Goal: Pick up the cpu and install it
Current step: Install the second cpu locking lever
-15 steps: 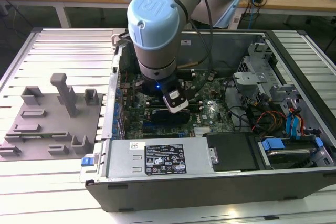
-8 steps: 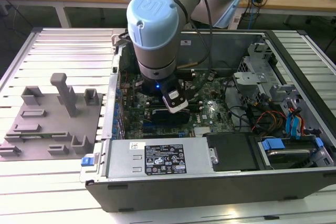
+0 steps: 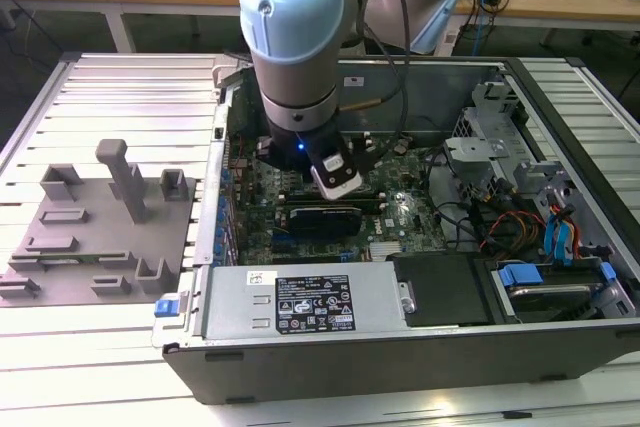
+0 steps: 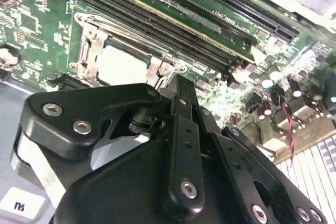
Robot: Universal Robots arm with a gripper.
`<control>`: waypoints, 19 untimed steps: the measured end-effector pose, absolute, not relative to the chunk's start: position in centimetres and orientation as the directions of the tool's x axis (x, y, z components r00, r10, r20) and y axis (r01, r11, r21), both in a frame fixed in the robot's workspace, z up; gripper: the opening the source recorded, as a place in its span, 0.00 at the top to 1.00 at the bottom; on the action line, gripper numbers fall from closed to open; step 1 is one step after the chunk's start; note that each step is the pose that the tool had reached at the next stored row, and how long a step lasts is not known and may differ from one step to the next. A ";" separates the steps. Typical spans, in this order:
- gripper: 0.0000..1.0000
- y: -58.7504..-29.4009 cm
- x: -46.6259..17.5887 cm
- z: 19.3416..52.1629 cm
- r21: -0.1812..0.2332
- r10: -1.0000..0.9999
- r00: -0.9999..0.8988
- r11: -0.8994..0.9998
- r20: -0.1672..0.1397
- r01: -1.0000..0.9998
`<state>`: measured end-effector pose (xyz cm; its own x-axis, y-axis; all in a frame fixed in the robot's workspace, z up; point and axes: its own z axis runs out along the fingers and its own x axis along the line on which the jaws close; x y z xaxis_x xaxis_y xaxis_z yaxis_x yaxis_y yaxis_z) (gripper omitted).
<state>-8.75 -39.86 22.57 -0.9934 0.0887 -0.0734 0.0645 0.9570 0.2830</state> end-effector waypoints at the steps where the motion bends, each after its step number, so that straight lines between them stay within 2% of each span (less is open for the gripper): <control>1: 0.89 -39.8 -8.8 22.8 0.277 0.089 -0.993 0.959 -0.074 0.065; 3: 0.89 -39.8 -8.7 23.3 0.261 0.090 -0.993 0.963 -0.076 0.067; 4: 0.89 -39.8 -8.7 23.5 0.241 0.091 -0.993 0.968 -0.077 0.070; 6: 0.89 -39.8 -8.6 23.5 0.230 0.097 -0.992 0.970 -0.078 0.076; 12: 0.89 -39.5 -7.0 23.4 0.229 0.108 -0.991 0.969 -0.078 0.088; 19: 0.89 -36.5 -5.9 23.3 0.219 0.108 -0.991 0.972 -0.079 0.089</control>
<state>-5.89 -36.46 23.34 -0.9910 0.1084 -0.0792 0.0888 0.9717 0.2189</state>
